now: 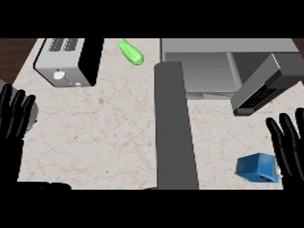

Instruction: Pick up the milk, place it into the microwave and close the microwave

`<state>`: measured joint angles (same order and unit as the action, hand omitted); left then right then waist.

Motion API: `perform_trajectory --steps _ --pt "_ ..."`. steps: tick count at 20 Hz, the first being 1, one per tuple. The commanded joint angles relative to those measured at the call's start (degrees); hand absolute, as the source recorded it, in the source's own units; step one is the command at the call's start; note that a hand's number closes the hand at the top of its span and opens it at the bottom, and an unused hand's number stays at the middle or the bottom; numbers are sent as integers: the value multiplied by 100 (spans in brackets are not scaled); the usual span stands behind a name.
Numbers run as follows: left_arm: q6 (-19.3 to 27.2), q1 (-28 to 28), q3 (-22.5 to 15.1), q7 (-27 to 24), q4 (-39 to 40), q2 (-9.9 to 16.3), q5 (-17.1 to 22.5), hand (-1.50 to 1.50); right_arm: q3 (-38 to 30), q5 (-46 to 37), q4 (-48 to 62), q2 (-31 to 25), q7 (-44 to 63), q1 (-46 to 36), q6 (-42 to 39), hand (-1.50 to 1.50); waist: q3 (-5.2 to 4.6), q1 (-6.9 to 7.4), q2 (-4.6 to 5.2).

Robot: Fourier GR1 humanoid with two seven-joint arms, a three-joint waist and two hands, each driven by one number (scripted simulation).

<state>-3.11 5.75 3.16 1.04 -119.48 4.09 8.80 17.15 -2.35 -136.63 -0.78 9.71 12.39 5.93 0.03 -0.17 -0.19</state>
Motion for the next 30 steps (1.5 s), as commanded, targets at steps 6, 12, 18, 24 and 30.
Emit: perform_trajectory --steps 6,12,18,24,30 --pt "-437 989 -36 -644 -94 -205 142 -150 1060 -1084 -383 77 -197 710 784 -150 -6 11 3" --pt "-707 948 523 -541 -67 102 608 -150 497 -980 -134 -114 -494 1086 899 -150 -3 0 5" --pt "-1054 1620 529 -596 -525 40 795 -150 -247 -419 431 -56 -606 725 948 -150 -3 42 10" --pt "-786 1557 121 -455 -710 -285 250 -150 -556 -9 1639 15 -1779 1079 767 -150 0 22 11" --pt "-1163 1633 470 -831 -392 -220 480 -150 -1326 656 1819 -227 -2125 1427 384 -150 -2 9 11"
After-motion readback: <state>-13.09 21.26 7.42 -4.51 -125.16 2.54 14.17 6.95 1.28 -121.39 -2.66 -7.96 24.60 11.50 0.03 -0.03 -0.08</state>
